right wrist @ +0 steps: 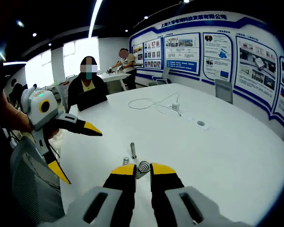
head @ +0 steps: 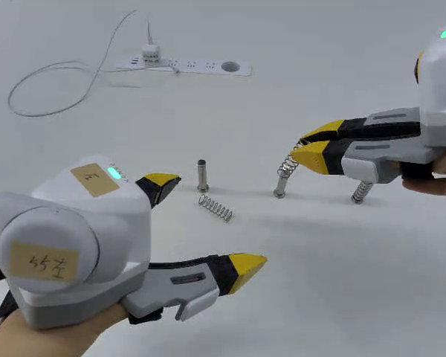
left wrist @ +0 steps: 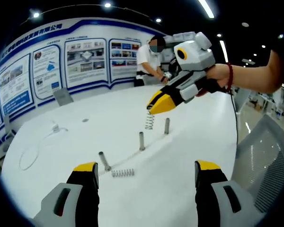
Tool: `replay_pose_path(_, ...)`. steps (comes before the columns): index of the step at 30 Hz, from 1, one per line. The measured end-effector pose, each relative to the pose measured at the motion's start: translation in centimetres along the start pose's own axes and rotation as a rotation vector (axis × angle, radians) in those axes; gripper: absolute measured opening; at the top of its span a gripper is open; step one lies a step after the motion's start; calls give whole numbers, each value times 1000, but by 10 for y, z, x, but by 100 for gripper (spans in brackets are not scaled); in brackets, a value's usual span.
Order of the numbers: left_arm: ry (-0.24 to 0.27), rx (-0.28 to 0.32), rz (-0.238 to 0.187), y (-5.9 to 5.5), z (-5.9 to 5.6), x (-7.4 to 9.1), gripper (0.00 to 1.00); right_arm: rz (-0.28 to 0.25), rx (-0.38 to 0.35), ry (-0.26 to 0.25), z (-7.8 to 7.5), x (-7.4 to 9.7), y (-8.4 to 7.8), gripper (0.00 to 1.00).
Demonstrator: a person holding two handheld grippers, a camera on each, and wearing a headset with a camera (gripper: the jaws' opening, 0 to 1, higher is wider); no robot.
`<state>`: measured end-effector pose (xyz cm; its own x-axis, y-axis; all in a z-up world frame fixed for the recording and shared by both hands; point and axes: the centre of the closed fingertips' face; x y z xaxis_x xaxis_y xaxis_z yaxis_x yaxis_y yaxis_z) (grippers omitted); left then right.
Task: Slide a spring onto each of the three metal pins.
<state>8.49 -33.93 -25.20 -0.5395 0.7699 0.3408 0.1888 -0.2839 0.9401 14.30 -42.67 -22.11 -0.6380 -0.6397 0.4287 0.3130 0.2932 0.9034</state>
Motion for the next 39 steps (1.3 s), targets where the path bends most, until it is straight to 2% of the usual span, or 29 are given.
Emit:
replay_pose_path(4, -2, -8, 4, -2, 1, 2, 91, 8, 19, -23, -8, -3, -2, 12)
replay_pose_path(8, -5, 6, -14, 0, 0, 3, 97, 20, 33, -33, -13, -6, -6, 12)
replay_pose_path(10, -4, -8, -3, -2, 1, 4, 98, 29, 42, -41, -17, -8, -8, 12)
replay_pose_path(13, -9, 6, 1, -2, 1, 4, 100, 40, 56, -49, -21, -11, -11, 12)
replay_pose_path(19, -2, -7, 12, -4, 4, 4, 100, 40, 69, -46, -26, -16, -12, 12)
replay_pose_path(26, 8, 25, 21, -10, 8, 5, 100, 67, 86, -47, -29, -20, -19, 12)
replay_pose_path(28, 7, 36, 24, -11, 9, 5, 97, 69, 81, -47, -30, -21, -20, 12)
replay_pose_path(32, 12, 60, 12, -10, 10, 6, 98, 79, 75, -42, -32, -25, -24, 12)
replay_pose_path(39, 8, 65, 20, -13, 10, 5, 97, 80, 90, -35, -32, -29, -22, 12)
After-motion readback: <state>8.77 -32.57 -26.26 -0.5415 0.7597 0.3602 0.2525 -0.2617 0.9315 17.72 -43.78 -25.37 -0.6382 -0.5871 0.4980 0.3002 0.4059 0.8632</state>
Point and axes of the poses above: the centre of the closed fingertips' face, and the gripper's own axes: x roughly backward along the fingers, z roughly to its left, y roughly out of its top, and after that the axes turned 5 degrees about -z, right-handed
